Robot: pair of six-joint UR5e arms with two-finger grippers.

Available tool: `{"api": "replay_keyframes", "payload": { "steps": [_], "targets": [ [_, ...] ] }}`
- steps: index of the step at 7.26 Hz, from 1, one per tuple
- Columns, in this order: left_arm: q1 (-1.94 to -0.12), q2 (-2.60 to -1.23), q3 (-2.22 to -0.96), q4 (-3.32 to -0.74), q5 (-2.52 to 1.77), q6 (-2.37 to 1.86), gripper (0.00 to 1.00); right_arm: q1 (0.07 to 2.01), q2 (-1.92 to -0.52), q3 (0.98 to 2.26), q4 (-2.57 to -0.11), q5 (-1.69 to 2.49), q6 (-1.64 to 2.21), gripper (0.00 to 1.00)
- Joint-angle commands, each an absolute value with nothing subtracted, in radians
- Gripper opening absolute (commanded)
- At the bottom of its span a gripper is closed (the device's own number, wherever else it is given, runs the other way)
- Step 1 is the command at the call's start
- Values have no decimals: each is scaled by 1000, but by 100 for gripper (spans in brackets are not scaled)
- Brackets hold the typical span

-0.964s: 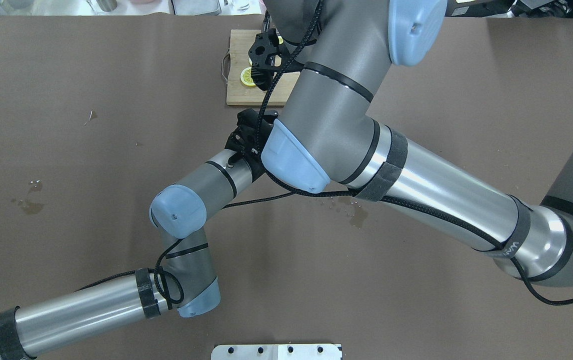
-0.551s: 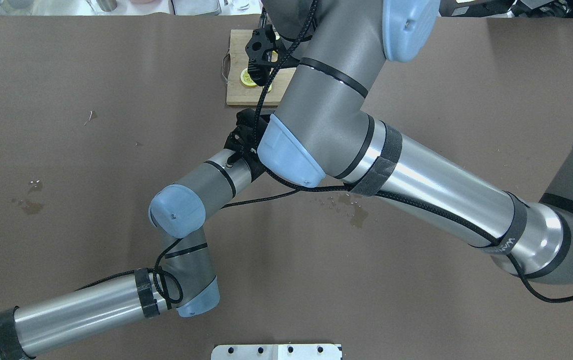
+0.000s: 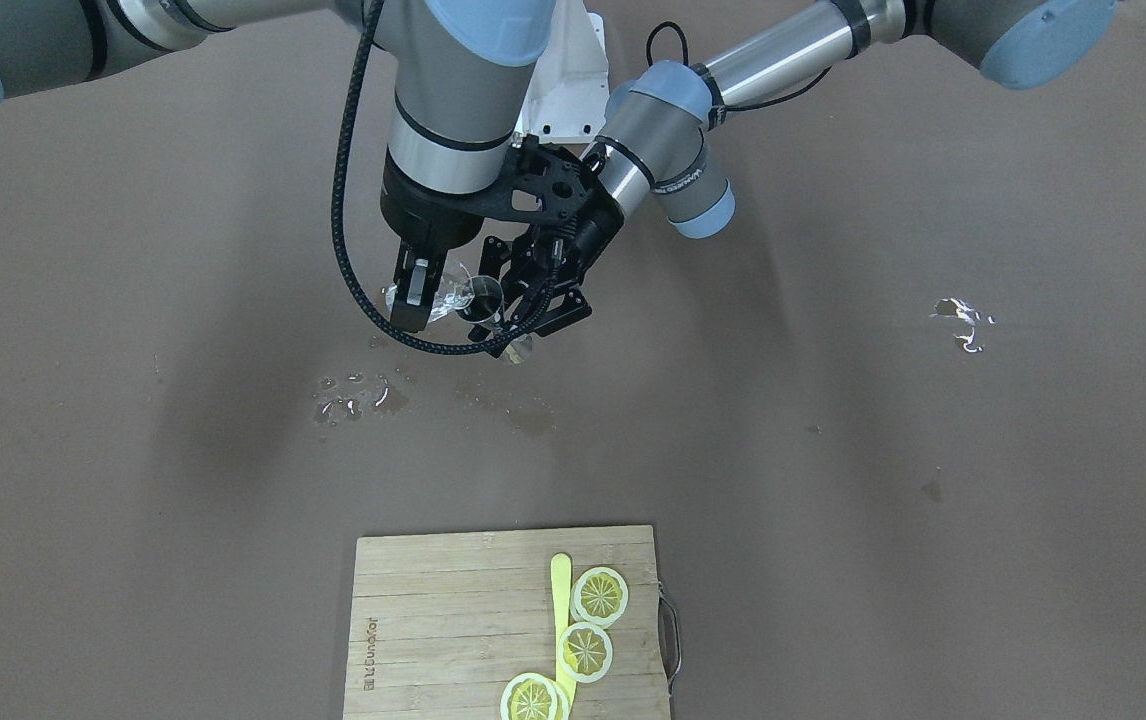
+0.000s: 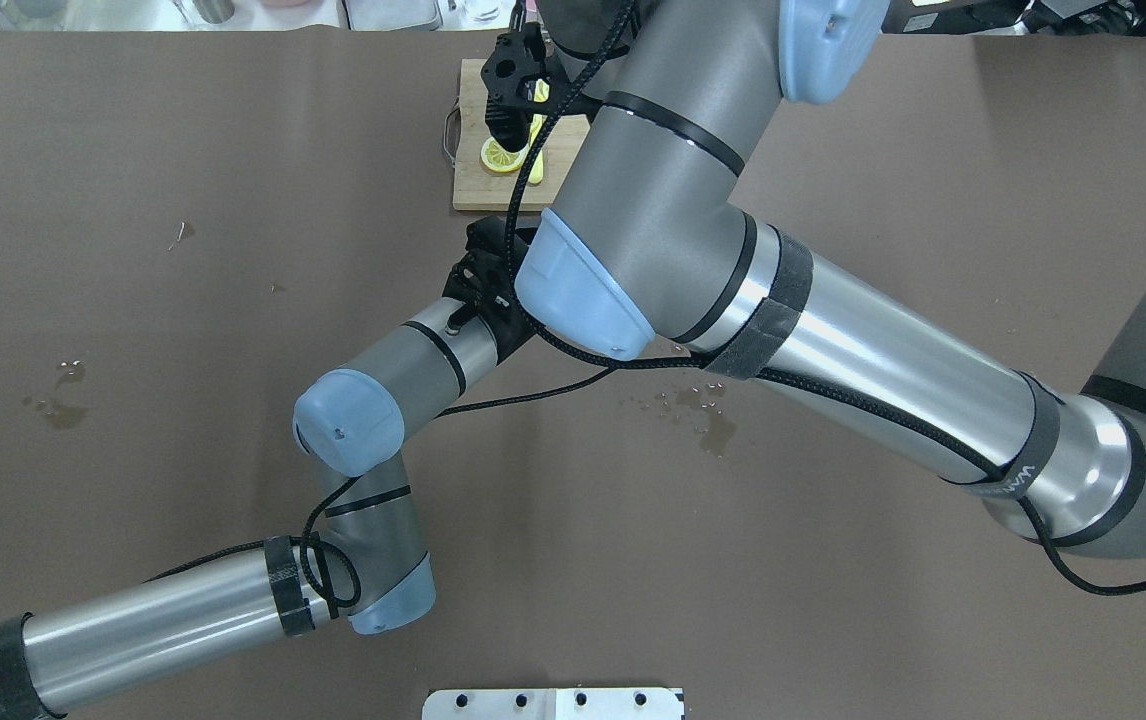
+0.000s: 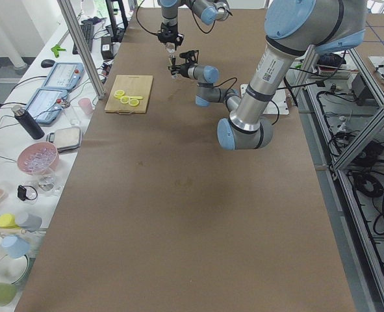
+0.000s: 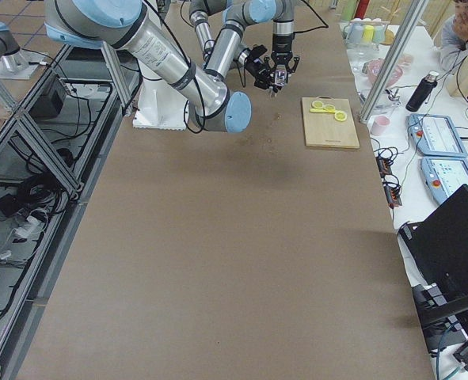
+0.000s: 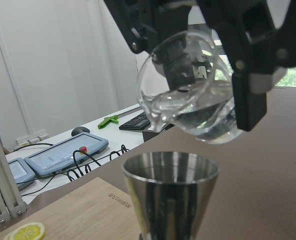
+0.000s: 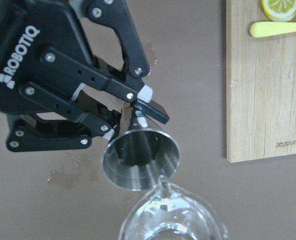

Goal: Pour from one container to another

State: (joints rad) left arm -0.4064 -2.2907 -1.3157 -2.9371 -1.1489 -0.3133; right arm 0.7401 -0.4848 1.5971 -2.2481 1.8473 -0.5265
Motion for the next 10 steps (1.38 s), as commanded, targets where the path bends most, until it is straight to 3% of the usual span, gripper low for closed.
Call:
{"api": "replay_keyframes", "payload": {
  "steps": [1,5,10],
  "targets": [
    [-407,-2290,-1316,-2938,-1147,-313,0,788,-497,1641,-2246,1909,-529,0],
    [-407,-2290,-1316,-2938,-1147,-313,0,862,-711,1805,-2075,2006,-532,0],
    [-434,-2246,-1340,-2948,-1147,-311,0,1003,-969,1810,-1676,2221,-532,0]
  ]
}}
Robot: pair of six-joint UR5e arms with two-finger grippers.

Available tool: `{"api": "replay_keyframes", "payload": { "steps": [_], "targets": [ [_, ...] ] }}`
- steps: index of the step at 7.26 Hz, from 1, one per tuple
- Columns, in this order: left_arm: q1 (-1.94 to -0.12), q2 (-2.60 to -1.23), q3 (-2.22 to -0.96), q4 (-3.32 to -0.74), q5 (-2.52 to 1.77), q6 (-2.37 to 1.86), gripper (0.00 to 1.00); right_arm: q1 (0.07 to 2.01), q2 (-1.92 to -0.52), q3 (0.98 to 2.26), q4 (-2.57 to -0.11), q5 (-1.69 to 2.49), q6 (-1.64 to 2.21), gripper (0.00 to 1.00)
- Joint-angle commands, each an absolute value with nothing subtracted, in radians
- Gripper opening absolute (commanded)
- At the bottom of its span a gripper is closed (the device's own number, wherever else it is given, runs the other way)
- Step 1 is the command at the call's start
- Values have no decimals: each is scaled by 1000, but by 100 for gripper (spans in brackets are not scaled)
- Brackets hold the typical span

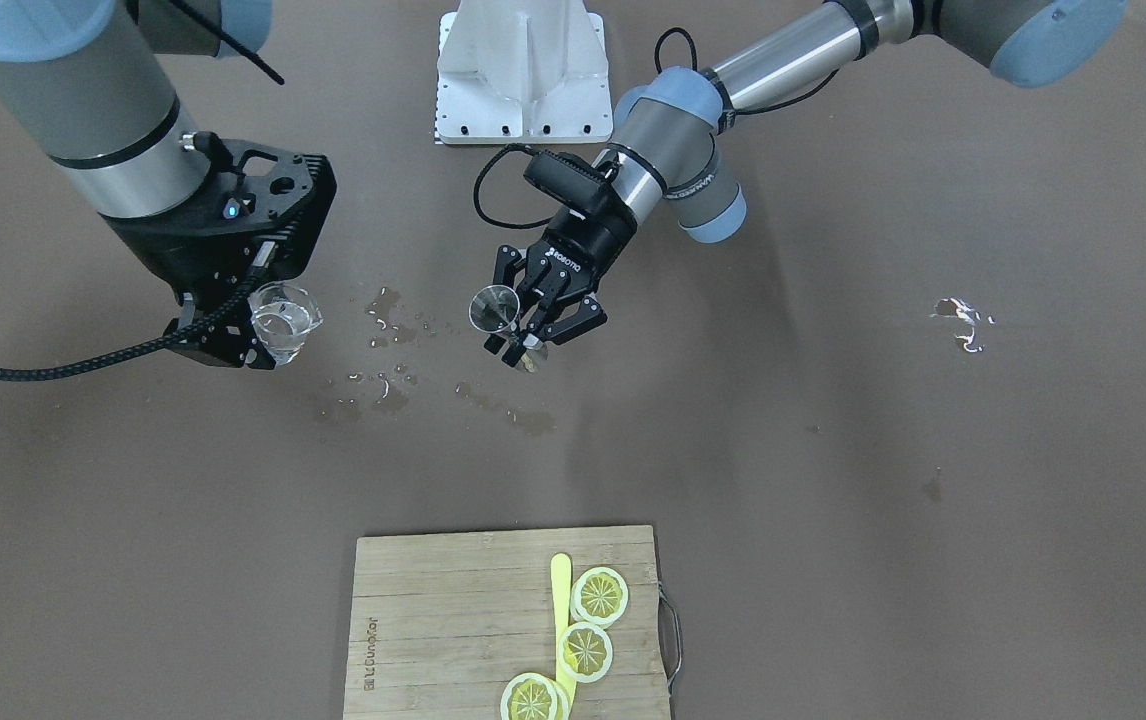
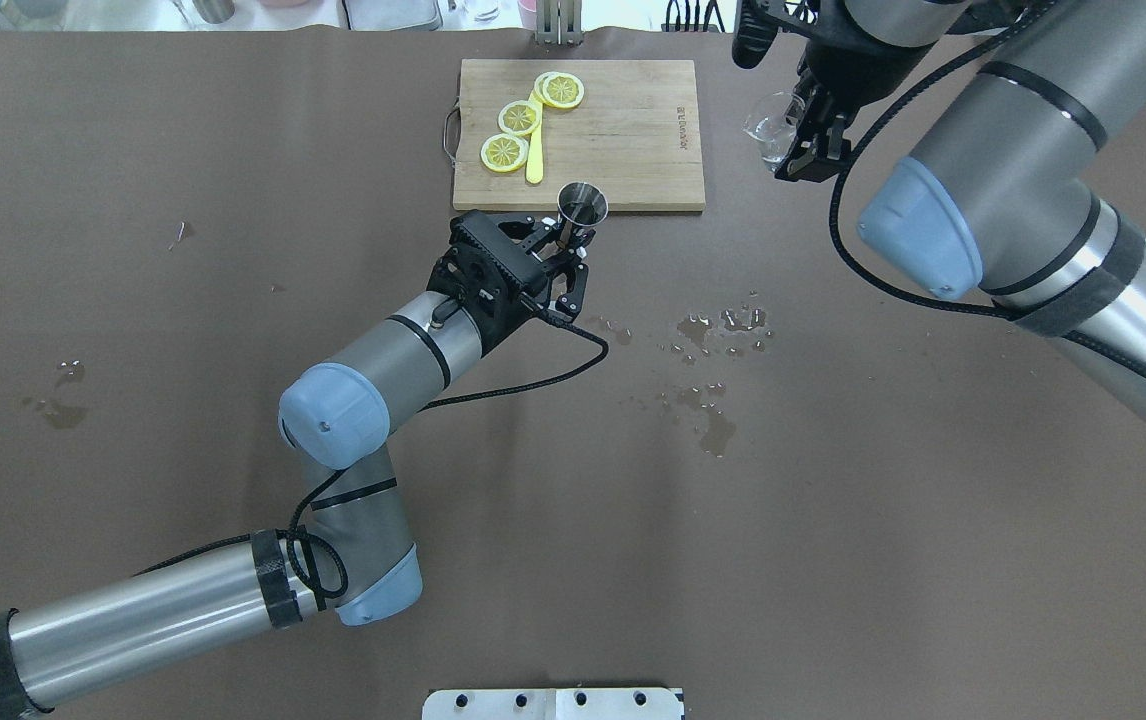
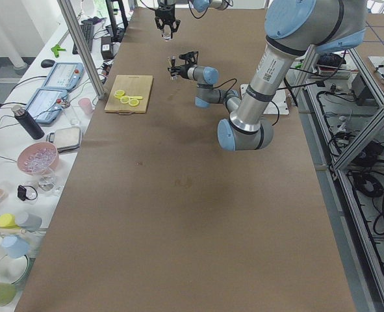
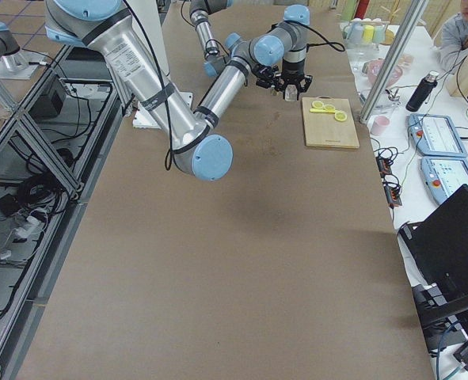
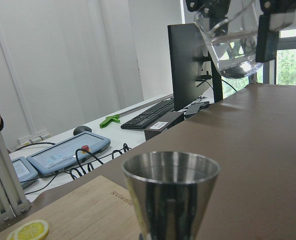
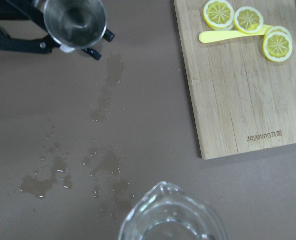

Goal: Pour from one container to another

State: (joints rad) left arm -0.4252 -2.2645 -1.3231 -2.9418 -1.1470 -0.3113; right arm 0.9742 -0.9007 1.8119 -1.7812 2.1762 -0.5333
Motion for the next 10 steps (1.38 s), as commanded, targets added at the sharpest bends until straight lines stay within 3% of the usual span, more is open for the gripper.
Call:
{"api": "replay_keyframes", "payload": {
  "steps": [1,4,8,10],
  "targets": [
    [-445,-2244,-1341,-2947,-1147,-310,0,1014,-1010,1807,-1599,2244,-531,0],
    [-508,-2209,-1417,-2942,-1181,-310,0,1025,-1133,1735,-1194,2270,-343,0],
    [-568,-2031,-1558,-2948,-1250,-310,0,1025,-1187,1366,-482,2342,-57,0],
    [-572,-1975,-1565,-2951,-1255,-319,0,1025,-1186,1302,-413,2432,-8,0]
  ]
}}
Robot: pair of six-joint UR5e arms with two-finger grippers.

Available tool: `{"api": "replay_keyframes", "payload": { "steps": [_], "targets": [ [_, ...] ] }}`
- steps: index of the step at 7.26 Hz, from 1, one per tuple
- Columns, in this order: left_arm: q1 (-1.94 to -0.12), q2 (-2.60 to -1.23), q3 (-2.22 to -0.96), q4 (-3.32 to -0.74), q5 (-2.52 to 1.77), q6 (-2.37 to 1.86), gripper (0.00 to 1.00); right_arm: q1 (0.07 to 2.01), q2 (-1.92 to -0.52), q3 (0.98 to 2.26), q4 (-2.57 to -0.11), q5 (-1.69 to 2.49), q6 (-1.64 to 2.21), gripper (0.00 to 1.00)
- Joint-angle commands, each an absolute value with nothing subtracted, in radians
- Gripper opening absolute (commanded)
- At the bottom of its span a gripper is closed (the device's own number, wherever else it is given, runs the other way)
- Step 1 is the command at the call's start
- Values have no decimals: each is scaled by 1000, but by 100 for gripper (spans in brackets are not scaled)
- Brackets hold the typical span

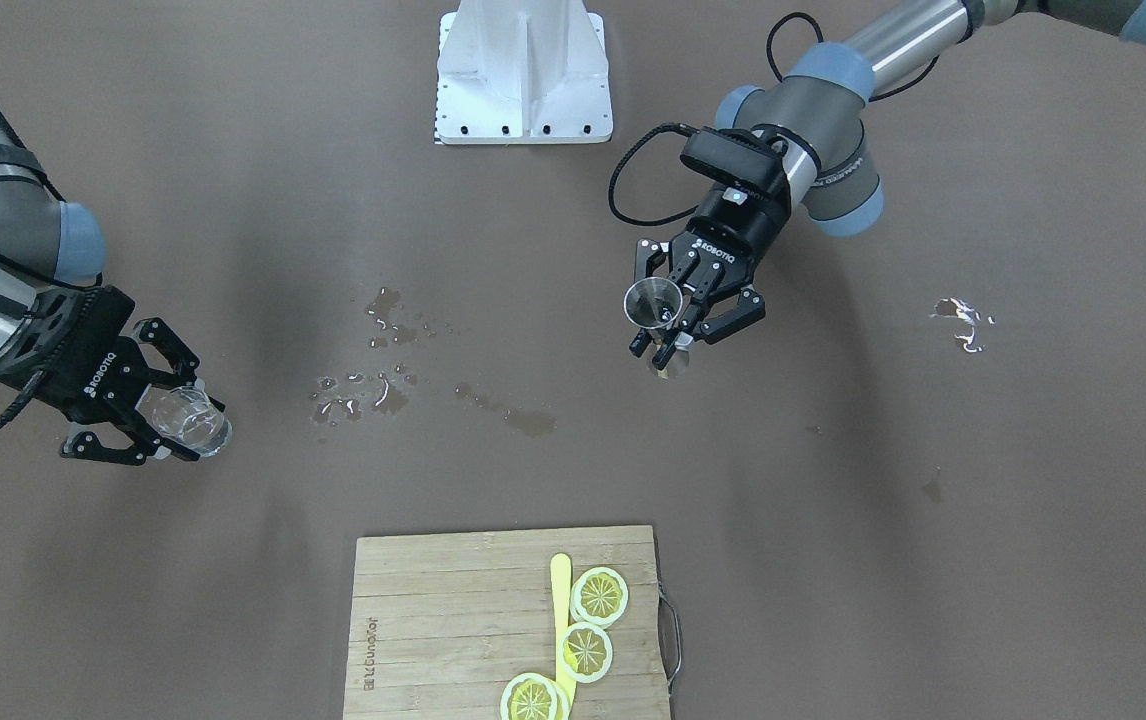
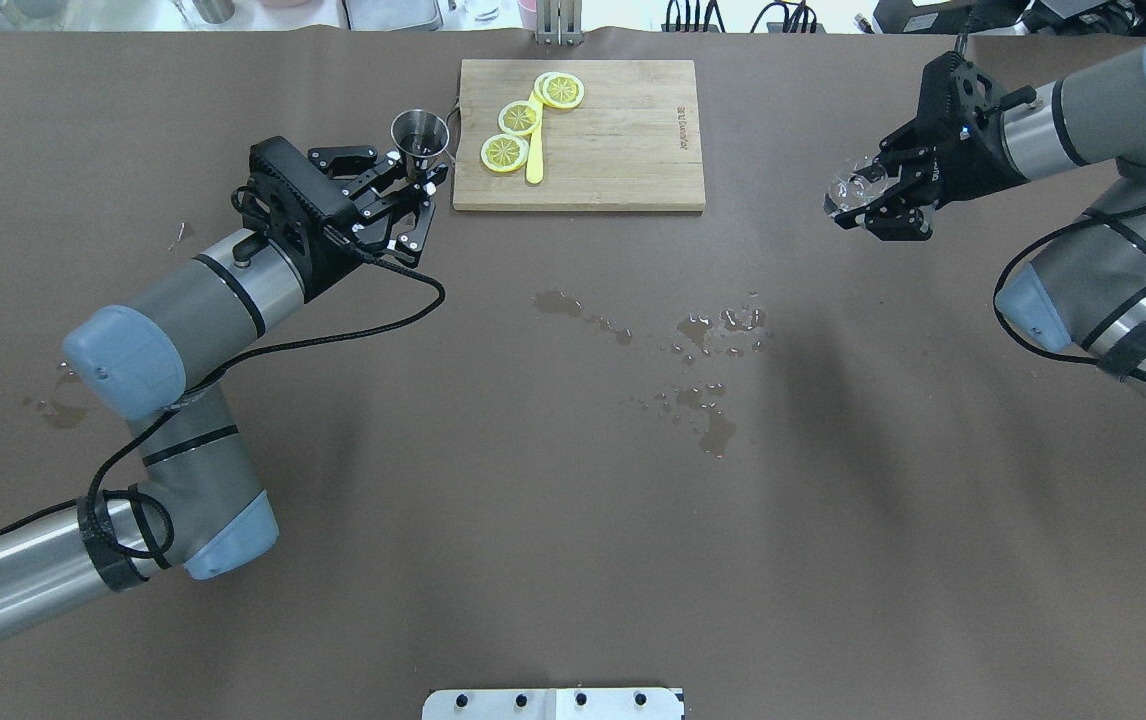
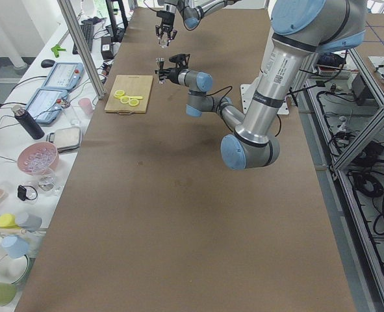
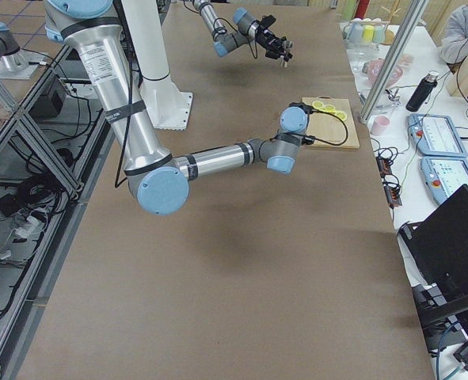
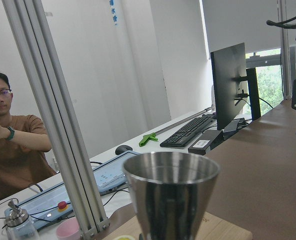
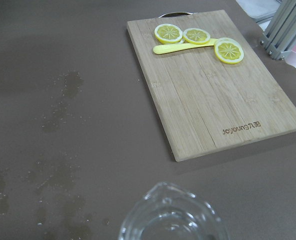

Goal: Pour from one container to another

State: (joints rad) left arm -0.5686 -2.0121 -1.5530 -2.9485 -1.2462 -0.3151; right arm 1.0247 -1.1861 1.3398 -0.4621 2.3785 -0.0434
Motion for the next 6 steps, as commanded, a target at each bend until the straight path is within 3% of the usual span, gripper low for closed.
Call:
{"api": "replay_keyframes", "payload": {
  "steps": [1,4,6],
  "targets": [
    [-574,-1938,-1583,-2962,-1253,-322,0,1038,-1186,1302,-413,2448,-2,0],
    [-578,-1826,-1660,-2994,-1238,-324,0,1052,-1206,1301,-408,2441,-6,0],
    [-577,-1807,-1658,-2994,-1206,-325,0,1049,-1293,1311,-336,2405,-12,0]
  ]
}}
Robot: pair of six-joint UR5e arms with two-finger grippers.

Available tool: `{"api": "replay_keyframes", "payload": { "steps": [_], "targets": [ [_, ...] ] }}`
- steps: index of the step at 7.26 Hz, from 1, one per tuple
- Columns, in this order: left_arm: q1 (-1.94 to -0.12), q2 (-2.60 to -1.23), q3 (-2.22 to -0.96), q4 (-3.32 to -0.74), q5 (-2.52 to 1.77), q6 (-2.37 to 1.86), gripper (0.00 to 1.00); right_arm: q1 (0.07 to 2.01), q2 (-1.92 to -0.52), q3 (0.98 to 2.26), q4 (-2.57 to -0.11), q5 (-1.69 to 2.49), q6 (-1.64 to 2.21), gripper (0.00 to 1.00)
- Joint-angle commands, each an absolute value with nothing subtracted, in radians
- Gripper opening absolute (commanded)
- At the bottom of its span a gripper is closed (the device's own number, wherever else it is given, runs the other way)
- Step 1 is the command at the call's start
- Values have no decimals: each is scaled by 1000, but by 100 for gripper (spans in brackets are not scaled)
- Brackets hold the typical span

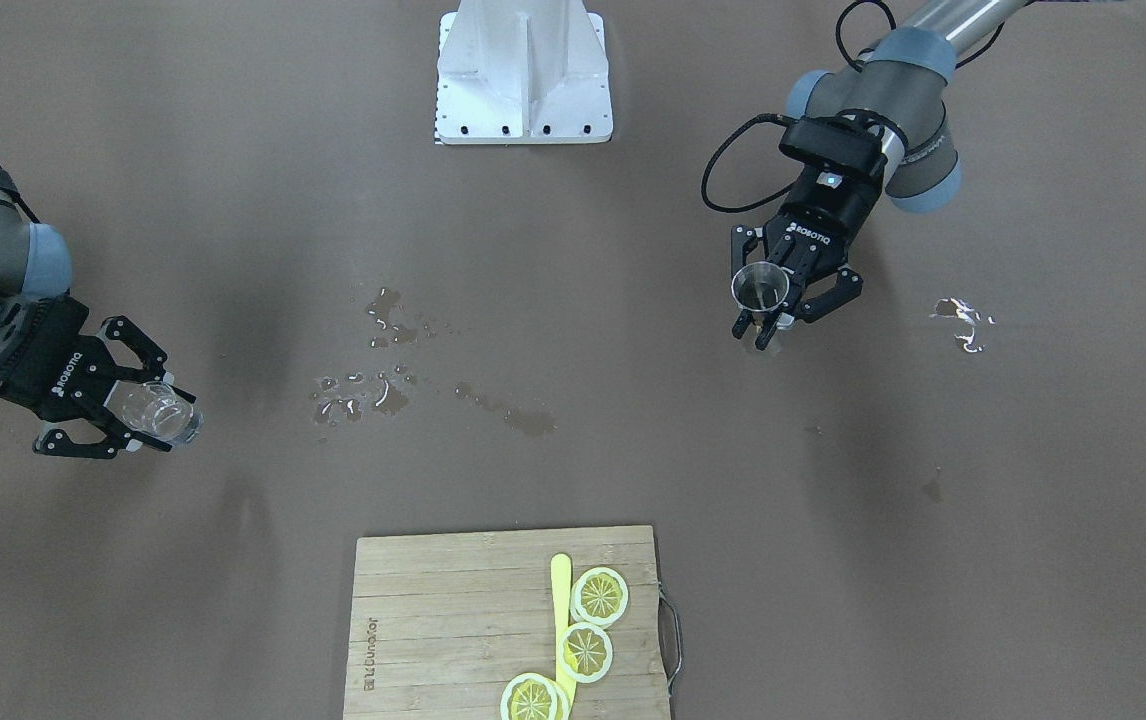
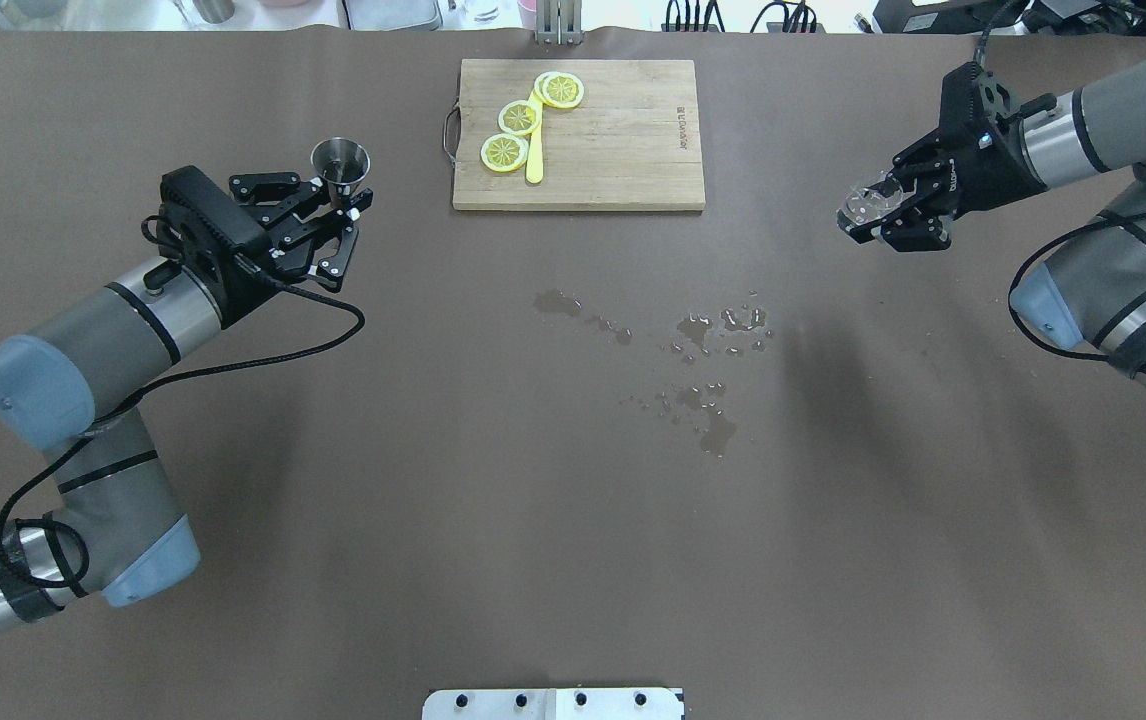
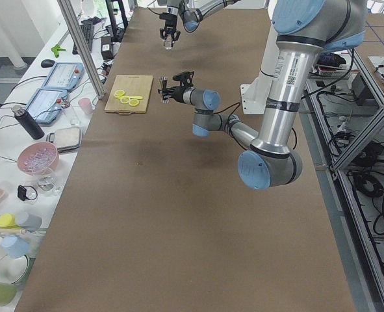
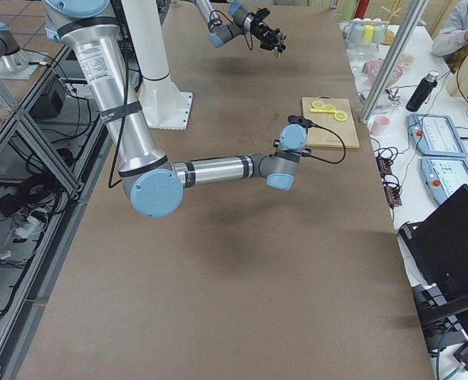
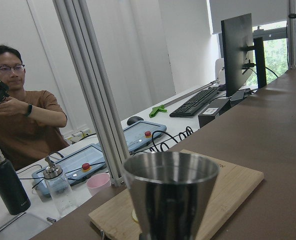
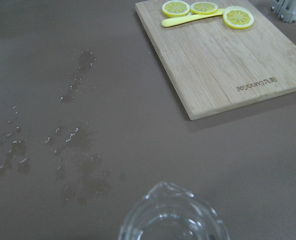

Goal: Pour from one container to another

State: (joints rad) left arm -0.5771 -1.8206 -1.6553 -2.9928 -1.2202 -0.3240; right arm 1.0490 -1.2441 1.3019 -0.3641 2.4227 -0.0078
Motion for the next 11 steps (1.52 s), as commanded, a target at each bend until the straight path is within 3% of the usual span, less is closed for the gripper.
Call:
{"api": "replay_keyframes", "payload": {
  "steps": [1,7,11],
  "targets": [
    [-575,-1807,-1646,-2993,-1184,-407,0,1045,-1328,1319,-313,2405,-18,0],
    [-557,-1781,-1646,-2916,-849,-789,0,922,-1379,1319,-253,2241,-37,0],
    [-474,-1772,-1657,-2685,-574,-990,0,896,-1391,1301,-207,2227,-35,0]
  ]
}}
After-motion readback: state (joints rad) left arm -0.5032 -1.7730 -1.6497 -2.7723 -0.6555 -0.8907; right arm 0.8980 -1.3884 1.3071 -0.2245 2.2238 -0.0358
